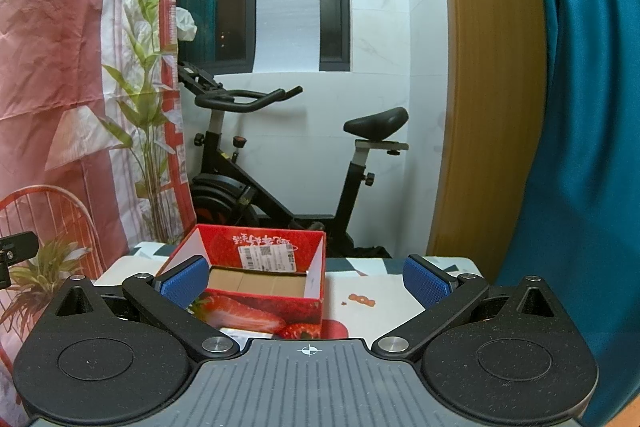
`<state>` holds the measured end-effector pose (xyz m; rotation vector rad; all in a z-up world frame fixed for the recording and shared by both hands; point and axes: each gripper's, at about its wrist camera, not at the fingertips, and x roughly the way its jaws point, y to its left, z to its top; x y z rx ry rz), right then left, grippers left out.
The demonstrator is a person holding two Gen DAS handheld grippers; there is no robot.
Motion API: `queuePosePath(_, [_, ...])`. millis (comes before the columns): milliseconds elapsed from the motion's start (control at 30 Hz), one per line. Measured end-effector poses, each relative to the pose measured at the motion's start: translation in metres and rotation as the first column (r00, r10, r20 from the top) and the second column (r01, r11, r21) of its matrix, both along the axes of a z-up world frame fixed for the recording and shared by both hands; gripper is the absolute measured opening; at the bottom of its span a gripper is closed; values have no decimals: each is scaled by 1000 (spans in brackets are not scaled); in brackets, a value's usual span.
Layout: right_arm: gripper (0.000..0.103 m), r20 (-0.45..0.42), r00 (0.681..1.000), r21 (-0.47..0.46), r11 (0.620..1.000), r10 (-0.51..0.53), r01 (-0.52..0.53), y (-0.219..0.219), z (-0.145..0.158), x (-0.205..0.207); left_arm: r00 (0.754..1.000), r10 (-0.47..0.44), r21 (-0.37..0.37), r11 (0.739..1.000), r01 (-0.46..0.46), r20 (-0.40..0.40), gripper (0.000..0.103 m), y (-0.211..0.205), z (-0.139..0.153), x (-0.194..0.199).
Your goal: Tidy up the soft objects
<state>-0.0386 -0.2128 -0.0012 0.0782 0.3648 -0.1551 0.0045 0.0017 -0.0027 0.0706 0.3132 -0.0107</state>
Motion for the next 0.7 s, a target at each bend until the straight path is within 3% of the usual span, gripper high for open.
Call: queuePosePath(700, [103,-2,1000,1,1000,0,0,0,-1,0,1000,-3,-8,1000,3,-9,103,0,-1,0])
